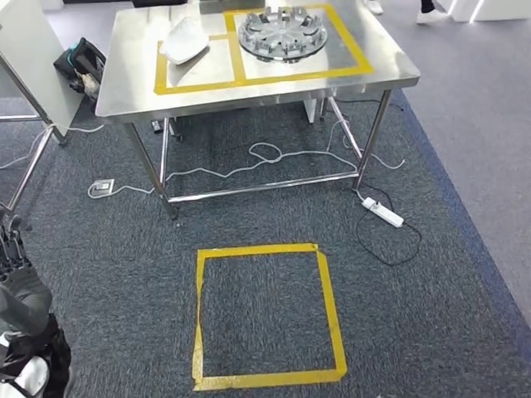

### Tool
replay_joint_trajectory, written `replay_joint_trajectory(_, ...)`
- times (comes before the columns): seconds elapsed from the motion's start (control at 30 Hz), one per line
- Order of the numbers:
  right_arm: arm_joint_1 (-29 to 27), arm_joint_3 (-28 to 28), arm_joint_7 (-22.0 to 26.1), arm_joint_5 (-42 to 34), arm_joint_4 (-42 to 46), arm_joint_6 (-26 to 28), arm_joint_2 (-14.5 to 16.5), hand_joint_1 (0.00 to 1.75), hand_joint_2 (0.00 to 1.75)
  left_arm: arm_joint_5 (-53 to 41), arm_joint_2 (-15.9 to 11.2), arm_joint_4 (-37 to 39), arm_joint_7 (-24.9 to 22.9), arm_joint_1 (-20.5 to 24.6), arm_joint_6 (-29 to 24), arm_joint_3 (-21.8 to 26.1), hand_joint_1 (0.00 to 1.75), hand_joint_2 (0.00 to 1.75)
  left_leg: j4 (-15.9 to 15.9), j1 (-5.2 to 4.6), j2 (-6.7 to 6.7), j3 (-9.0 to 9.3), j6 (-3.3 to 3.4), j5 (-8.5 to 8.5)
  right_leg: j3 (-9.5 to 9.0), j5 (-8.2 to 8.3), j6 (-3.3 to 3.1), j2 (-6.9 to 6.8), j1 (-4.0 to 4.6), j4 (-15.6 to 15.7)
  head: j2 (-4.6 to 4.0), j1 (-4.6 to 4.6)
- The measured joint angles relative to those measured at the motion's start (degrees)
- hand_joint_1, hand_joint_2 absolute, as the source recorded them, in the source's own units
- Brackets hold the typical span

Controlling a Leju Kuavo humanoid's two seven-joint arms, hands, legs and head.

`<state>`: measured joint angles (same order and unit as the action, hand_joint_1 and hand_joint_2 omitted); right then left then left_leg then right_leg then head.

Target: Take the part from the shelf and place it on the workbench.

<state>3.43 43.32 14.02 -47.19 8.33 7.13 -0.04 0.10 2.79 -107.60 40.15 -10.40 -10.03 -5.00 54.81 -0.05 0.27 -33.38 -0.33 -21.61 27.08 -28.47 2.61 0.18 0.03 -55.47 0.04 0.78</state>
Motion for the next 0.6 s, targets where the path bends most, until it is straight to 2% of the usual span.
replay_joint_trajectory(0.07, -0.02, 0.09, 0.04, -0.01, 0.00, 0.27, 0.01, 0.00, 0.00, -0.13, 0.07, -0.01, -0.01, -0.10, -0.19, -0.02, 0.00, 0.00, 0.41, 0.09, 0.01, -0.29, -0.57, -0.13, 0.69, 0.31, -1.00, 0.02, -0.05, -0.12, 0.00, 0.02)
replay_joint_trajectory(0.1, -0.03, 0.12, 0.04, -0.03, -0.01, 0.45, 0.00, 0.00, 0.00, -0.14, 0.09, -0.02, -0.01, -0.17, -0.22, -0.02, 0.00, 0.00, 1.56, 0.14, 0.00, -0.81, -0.85, -1.22, 0.91, 0.60, -1.49, 0.03, -0.11, -0.11, 0.00, 0.10)
replay_joint_trajectory(0.17, -0.05, 0.16, 0.06, -0.07, -0.02, 0.67, -0.02, 0.00, 0.00, -0.14, 0.09, -0.03, -0.01, -0.31, -0.27, -0.03, 0.00, 0.00, 6.33, 0.21, -0.06, -2.78, -1.31, -4.99, 1.25, 1.24, -2.13, 0.09, -0.18, -0.09, 0.00, 0.26)
replay_joint_trajectory(0.23, -0.11, 0.17, 0.09, -0.08, -0.02, 0.74, -0.02, 0.00, 0.00, -0.14, 0.09, -0.02, -0.01, -0.43, -0.27, -0.03, 0.00, 0.00, 13.22, 0.25, -0.06, -5.49, -1.55, -8.74, 1.79, 1.87, -2.34, 0.33, -0.12, -0.16, 0.00, 0.31)
replay_joint_trajectory(0.27, -0.18, 0.18, 0.09, -0.08, -0.02, 0.74, -0.02, 0.00, 0.00, -0.14, 0.09, -0.02, -0.01, -0.51, -0.27, -0.03, 0.00, 0.00, 15.97, 0.24, -0.06, -6.46, -1.59, -9.71, 2.18, 2.16, -2.36, 0.54, -0.08, -0.19, 0.00, 0.31)
replay_joint_trajectory(0.3, -0.26, 0.19, 0.10, -0.08, -0.02, 0.74, -0.02, 0.00, 0.00, -0.14, 0.09, -0.01, -0.01, -0.58, -0.27, -0.03, 0.00, 0.00, 17.48, 0.24, -0.07, -6.79, -1.56, -9.87, 2.54, 2.42, -2.34, 0.82, -0.05, -0.22, 0.00, 0.31)
replay_joint_trajectory(0.33, -0.35, 0.20, 0.10, -0.08, -0.02, 0.73, -0.01, 0.00, 0.00, -0.14, 0.09, -0.01, -0.01, -0.62, -0.27, -0.03, 0.00, 0.00, 16.97, 0.23, -0.11, -6.11, -1.45, -8.99, 2.80, 2.64, -2.28, 1.16, -0.02, -0.23, 0.00, 0.31)
replay_joint_trajectory(0.37, -0.39, 0.21, 0.10, -0.08, -0.02, 0.73, -0.01, 0.00, 0.00, -0.14, 0.09, -0.02, 0.00, -0.64, -0.27, -0.03, 0.00, 0.00, 14.20, 0.23, -0.28, -4.33, -1.26, -7.29, 2.94, 2.78, -2.20, 1.54, -0.01, -0.24, 0.00, 0.31)
replay_joint_trajectory(0.43, -0.31, 0.22, 0.11, -0.08, -0.02, 0.73, 0.01, 0.00, 0.00, -0.14, 0.10, -0.03, 0.00, -0.65, -0.27, -0.03, 0.00, 0.00, 5.84, 0.26, -1.61, 0.66, -0.71, -4.07, 3.17, 2.99, -1.93, 2.40, 0.05, -0.32, 0.00, 0.31)
replay_joint_trajectory(0.47, -0.23, 0.23, 0.12, -0.08, -0.02, 0.73, 0.01, 0.00, 0.00, -0.14, 0.10, -0.03, 0.00, -0.66, -0.27, -0.03, 0.00, 0.00, 2.64, 0.29, -2.27, 2.47, -0.50, -3.32, 3.40, 3.09, -1.73, 2.84, 0.12, -0.42, 0.00, 0.29)
replay_joint_trajectory(0.5, -0.17, 0.23, 0.13, -0.08, -0.02, 0.73, 0.02, 0.00, 0.00, -0.14, 0.10, -0.03, 0.00, -0.66, -0.26, -0.03, 0.00, 0.00, 0.79, 0.31, -2.67, 3.45, -0.33, -3.22, 3.62, 3.20, -1.49, 3.23, 0.17, -0.53, 0.00, 0.30)
replay_joint_trajectory(0.53, -0.17, 0.24, 0.14, -0.09, -0.02, 0.74, 0.02, 0.00, 0.00, -0.14, 0.10, -0.03, 0.00, -0.66, -0.26, -0.03, 0.00, 0.00, 0.22, 0.29, -2.60, 3.65, -0.20, -3.41, 3.87, 3.32, -1.21, 3.58, 0.21, -0.61, 0.00, 0.26)
replay_joint_trajectory(0.6, -0.34, 0.24, 0.14, -0.12, -0.03, 0.81, -0.04, 0.00, 0.00, -0.14, 0.17, -0.03, 0.00, -0.61, -0.26, -0.03, 0.00, 0.00, -0.02, 0.44, -1.76, 3.40, 0.23, -3.40, 4.48, 3.24, -0.58, 3.87, 0.19, -0.92, 0.00, 0.25)
